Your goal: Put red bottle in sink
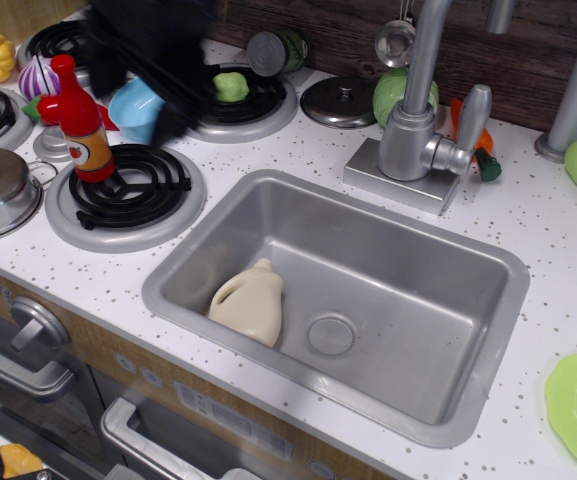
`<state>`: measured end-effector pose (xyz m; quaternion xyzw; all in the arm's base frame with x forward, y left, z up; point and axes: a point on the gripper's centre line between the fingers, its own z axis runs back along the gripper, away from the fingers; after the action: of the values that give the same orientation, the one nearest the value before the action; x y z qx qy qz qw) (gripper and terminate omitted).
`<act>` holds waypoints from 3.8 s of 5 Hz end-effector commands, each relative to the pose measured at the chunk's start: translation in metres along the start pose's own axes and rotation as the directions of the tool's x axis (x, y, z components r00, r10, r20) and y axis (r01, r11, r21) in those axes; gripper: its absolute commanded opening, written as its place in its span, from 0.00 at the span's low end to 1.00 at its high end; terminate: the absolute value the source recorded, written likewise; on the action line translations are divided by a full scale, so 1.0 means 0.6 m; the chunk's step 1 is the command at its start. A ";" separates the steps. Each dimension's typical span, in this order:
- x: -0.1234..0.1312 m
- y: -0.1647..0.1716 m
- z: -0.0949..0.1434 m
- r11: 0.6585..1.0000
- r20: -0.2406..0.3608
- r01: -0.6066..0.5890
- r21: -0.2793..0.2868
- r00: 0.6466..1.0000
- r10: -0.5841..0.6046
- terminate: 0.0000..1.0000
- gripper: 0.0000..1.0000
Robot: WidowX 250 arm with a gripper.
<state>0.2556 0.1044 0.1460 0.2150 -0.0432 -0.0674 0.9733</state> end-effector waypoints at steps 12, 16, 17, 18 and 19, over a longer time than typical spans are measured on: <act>0.058 0.063 -0.029 0.971 0.113 0.024 -0.237 0.994 0.003 0.00 0.00; 0.080 -0.208 -0.010 0.905 0.069 -0.080 -0.419 0.990 0.120 0.00 0.00; 0.068 -0.241 -0.035 0.902 0.082 -0.102 -0.419 0.985 0.149 0.00 0.00; 0.061 -0.264 -0.051 0.888 0.095 -0.128 -0.442 0.977 0.189 0.00 0.00; 0.060 -0.275 -0.060 0.874 0.105 -0.134 -0.467 0.973 0.205 0.00 0.00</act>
<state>0.2727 -0.0374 0.0386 -0.0418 -0.1143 0.0052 0.9926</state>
